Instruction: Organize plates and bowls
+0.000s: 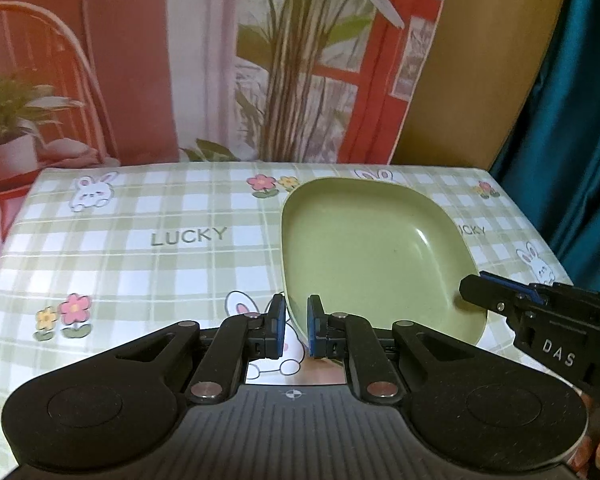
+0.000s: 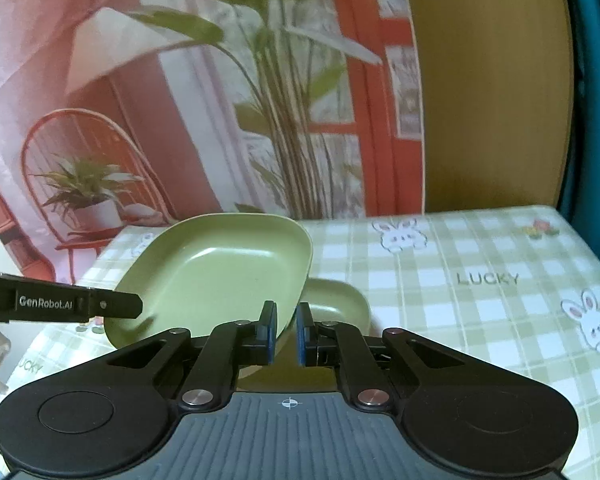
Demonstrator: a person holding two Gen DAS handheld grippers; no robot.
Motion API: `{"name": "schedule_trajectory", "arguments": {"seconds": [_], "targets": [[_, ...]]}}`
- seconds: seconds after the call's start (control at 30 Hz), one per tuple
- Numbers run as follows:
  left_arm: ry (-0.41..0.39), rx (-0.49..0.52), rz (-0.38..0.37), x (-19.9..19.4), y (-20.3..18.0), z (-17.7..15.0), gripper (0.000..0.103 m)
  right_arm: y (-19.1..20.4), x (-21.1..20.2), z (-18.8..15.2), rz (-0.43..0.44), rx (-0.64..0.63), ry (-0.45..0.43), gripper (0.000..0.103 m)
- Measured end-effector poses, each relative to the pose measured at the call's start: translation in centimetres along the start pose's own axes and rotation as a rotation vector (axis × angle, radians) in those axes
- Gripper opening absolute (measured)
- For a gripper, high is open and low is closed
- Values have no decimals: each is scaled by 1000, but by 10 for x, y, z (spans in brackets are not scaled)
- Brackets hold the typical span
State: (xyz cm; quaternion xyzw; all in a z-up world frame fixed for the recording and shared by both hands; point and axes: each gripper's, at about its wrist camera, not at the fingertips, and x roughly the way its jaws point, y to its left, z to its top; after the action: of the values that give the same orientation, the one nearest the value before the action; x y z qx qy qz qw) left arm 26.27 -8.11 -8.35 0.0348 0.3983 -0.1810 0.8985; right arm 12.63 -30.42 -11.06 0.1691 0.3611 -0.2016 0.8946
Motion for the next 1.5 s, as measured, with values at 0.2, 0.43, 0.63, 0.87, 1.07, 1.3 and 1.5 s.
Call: {"name": "schedule_trajectory", "arguments": {"seconds": [0.2, 0.43, 0.63, 0.87, 1.07, 1.3, 1.5], "targets": [[18, 25, -17, 27, -5, 1, 12, -17, 21, -4, -36, 21, 32, 9], [36, 45, -24, 48, -6, 3, 12, -32, 42, -10, -58, 51, 61, 9], [53, 50, -18, 62, -5, 5, 12, -37, 57, -13, -71, 54, 89, 9], [70, 73, -3, 76, -6, 2, 12, -41, 67, -17, -74, 57, 114, 9], [77, 111, 15, 80, -9, -3, 12, -41, 72, -20, -83, 45, 124, 9], [91, 107, 2, 81, -7, -5, 13, -43, 75, -22, -80, 38, 133, 8], [79, 80, -16, 78, -4, -2, 13, -43, 73, -20, -89, 31, 129, 18]]}}
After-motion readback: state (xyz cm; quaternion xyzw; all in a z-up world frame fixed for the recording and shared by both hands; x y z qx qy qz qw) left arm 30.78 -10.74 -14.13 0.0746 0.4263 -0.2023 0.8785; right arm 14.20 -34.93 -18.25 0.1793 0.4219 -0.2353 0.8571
